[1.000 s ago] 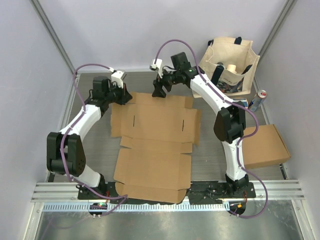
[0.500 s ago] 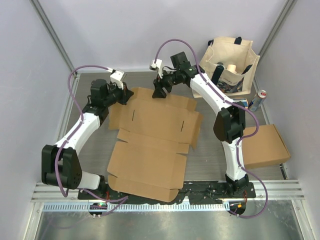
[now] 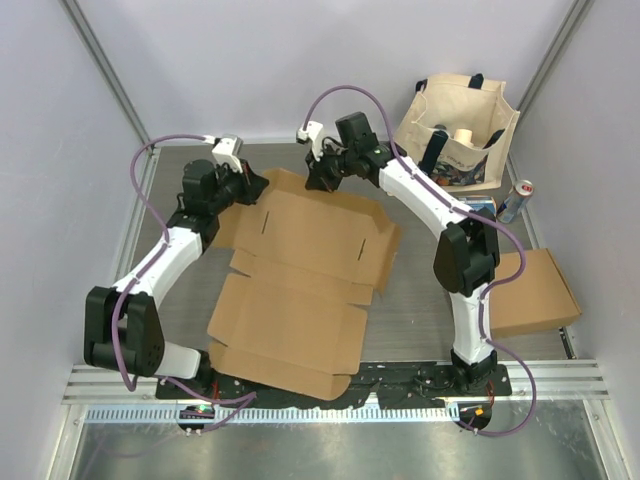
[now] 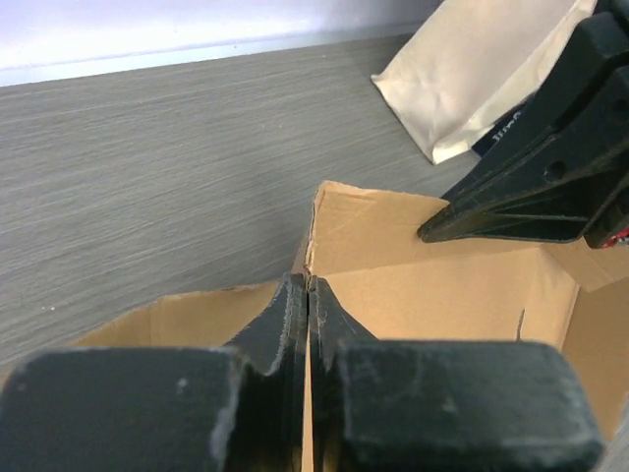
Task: Fold the paper box
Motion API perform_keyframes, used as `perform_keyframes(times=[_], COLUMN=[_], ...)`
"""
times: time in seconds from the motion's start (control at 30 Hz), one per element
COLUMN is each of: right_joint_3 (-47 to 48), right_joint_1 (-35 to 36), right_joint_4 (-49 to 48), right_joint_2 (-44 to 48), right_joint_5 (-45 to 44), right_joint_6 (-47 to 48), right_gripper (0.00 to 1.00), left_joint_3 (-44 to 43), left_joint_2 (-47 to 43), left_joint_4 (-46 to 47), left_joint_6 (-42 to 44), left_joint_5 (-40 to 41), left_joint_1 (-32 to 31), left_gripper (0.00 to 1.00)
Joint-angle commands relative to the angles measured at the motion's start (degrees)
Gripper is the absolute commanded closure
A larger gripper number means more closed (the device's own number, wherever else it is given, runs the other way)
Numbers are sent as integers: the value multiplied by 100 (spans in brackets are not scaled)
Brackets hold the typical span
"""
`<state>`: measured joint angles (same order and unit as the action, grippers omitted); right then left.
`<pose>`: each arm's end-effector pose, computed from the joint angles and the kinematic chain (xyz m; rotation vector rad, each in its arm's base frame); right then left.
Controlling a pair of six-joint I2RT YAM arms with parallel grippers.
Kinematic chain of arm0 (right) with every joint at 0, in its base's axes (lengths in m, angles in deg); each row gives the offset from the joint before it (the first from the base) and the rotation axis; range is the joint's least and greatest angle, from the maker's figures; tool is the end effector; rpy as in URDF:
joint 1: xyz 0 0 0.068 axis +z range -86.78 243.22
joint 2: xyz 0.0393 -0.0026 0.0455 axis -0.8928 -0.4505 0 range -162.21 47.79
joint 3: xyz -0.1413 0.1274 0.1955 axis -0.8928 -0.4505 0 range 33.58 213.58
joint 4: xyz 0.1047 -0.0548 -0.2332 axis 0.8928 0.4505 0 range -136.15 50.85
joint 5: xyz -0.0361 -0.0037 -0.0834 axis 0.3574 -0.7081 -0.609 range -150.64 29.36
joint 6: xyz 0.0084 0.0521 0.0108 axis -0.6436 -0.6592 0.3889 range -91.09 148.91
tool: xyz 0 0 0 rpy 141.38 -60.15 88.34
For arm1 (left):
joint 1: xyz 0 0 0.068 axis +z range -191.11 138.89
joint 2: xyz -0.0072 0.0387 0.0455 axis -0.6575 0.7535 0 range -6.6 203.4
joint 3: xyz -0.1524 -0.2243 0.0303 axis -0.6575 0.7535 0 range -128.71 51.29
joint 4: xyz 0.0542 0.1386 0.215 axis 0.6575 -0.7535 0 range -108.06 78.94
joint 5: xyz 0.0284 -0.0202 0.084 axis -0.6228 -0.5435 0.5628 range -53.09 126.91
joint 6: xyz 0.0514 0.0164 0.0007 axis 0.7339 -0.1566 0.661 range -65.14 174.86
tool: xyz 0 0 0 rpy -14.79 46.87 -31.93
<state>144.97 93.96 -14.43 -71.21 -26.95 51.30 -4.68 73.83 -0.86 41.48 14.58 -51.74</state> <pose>0.4016 0.2617 0.3058 -1.2653 1.8261 0.7397 0.3195 -0.0738 0.3008 0.2365 1.8337 -0.6483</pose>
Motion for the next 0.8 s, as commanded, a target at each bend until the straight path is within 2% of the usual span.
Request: perform_keyframes(times=[0.0,0.07,0.13,0.27,0.33,0.43,0.5,0.57,0.6,0.67,0.73,0.77], right_joint_3=[5,58,102,15,-204,-573,-907,-1636,-1986,-2287,-2717,-2841], right_joint_1=[46,98,256,660,836,1003,1170,1424,1495,1619,1786,1830], right_joint_4=[-562,-387,-238,-228,-507,-1025,-1386,-2203,-2449,-3003,-3564,-3768], right_joint_2=[658,703,703,694,738,817,913,1124,1159,1282,1379,1423], right_joint_5=[-1013,-1075,-1381,-2732,-3086,-3956,-4395,-4835,-5237,-5486,-5732,-5855], right_joint_6=[344,809,1169,1575,1680,1847,2180,2671,2787,2902,3051,3060], right_gripper=[99,99,99,99,99,99,99,99,99,99,99,99], left_joint_3=[208,401,463,709,823,955,1043,1140,1158,1123,957,886], left_joint_2=[-18,0,17,-219,-534,-939,-1440,-1887,-2012,-2170,-2119,-2049], left_joint_4=[843,949,862,616,528,-182,-517,-817,-878,-993,-1228,-1318], left_joint_6=[-1269,-1973,-2421,-2739,-2739,-2643,-2678,-2730,-2765,-2862,-3116,-3213], left_joint_5=[115,132,176,316,378,737,1448,2070,2170,2345,2303,2259], left_joint_1=[-88,-97,-97,-97,-97,-97,-88,-53,-27,96,201,315], left_gripper=[88,77,74,56,54,54,57,52,49,47,48,52])
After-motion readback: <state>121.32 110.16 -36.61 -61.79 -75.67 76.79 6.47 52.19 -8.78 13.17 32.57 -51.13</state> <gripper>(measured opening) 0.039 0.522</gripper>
